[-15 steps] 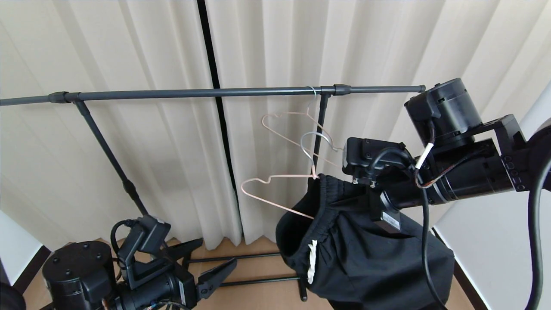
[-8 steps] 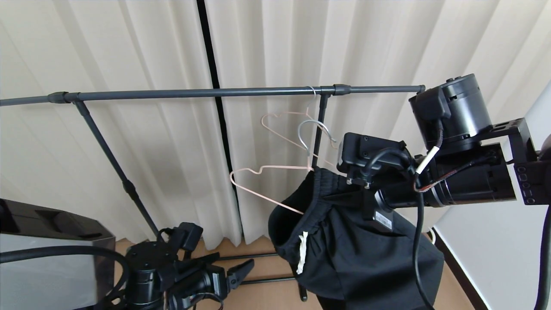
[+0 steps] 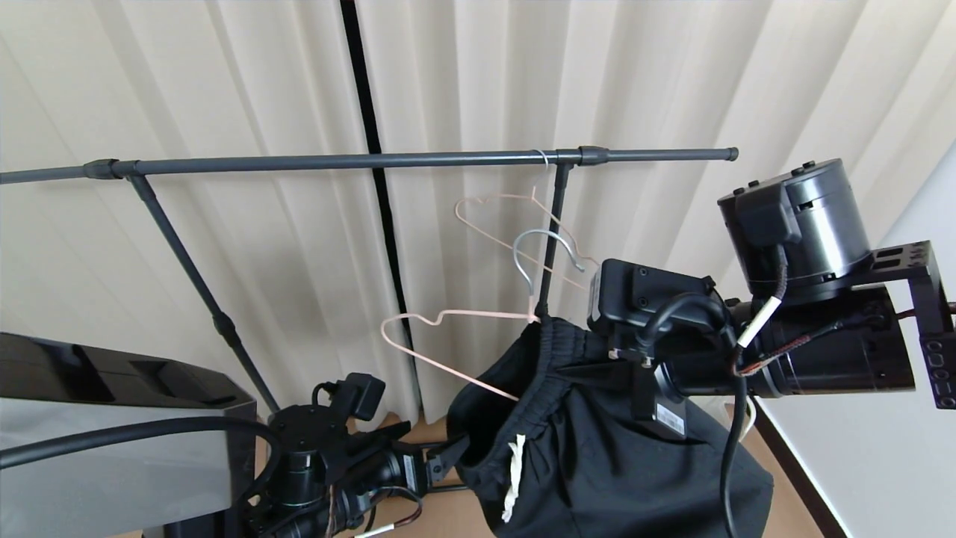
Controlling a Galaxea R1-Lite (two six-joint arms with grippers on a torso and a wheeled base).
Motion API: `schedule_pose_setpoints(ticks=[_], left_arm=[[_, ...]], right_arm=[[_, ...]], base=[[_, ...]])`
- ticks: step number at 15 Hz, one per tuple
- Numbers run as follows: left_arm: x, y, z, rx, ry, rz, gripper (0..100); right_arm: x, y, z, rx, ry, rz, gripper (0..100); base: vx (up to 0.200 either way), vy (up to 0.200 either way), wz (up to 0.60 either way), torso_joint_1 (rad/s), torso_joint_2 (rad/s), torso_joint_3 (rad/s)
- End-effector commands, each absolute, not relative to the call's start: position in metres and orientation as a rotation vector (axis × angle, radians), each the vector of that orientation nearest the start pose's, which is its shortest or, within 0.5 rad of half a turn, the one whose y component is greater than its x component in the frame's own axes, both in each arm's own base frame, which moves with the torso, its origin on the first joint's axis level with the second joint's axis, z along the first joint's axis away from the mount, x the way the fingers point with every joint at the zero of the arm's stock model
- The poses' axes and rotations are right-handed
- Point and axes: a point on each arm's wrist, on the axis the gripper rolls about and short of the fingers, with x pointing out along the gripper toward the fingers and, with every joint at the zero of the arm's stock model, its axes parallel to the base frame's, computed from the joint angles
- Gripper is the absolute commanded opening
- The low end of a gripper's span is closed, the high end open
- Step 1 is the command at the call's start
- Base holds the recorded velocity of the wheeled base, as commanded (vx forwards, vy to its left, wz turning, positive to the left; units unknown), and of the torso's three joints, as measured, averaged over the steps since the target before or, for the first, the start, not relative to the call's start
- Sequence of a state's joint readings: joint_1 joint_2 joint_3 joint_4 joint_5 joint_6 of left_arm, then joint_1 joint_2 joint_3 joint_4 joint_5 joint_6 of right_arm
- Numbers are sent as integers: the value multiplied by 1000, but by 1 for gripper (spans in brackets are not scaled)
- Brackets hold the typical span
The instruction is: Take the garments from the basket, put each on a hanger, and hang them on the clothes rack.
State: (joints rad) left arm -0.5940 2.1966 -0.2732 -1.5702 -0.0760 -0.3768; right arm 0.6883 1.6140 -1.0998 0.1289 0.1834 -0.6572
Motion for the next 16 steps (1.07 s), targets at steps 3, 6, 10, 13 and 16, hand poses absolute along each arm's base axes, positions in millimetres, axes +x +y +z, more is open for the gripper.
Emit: schedule_pose_setpoints(ticks=[3, 6, 10, 13, 16], left_arm=[[234, -163, 10, -256, 489, -589, 100], [233, -163, 6, -250, 499, -585, 0], [227, -156, 20, -254, 470, -578, 0], [226, -135, 30, -234, 441, -526, 0], [231, -121, 30, -216, 434, -478, 0]], right_arm=[[198, 179, 231, -746, 293, 1047, 0], [192, 175, 233, -714, 293, 1064, 0], [190, 168, 232, -686, 310, 1055, 0], [196, 153, 221, -661, 370, 1017, 0], [193, 138, 213, -619, 400, 1051, 0]], base=[[0, 0, 0, 0, 0, 0], [0, 0, 0, 0, 0, 0], [0, 0, 0, 0, 0, 0], [0, 0, 0, 0, 0, 0], [0, 0, 0, 0, 0, 0]])
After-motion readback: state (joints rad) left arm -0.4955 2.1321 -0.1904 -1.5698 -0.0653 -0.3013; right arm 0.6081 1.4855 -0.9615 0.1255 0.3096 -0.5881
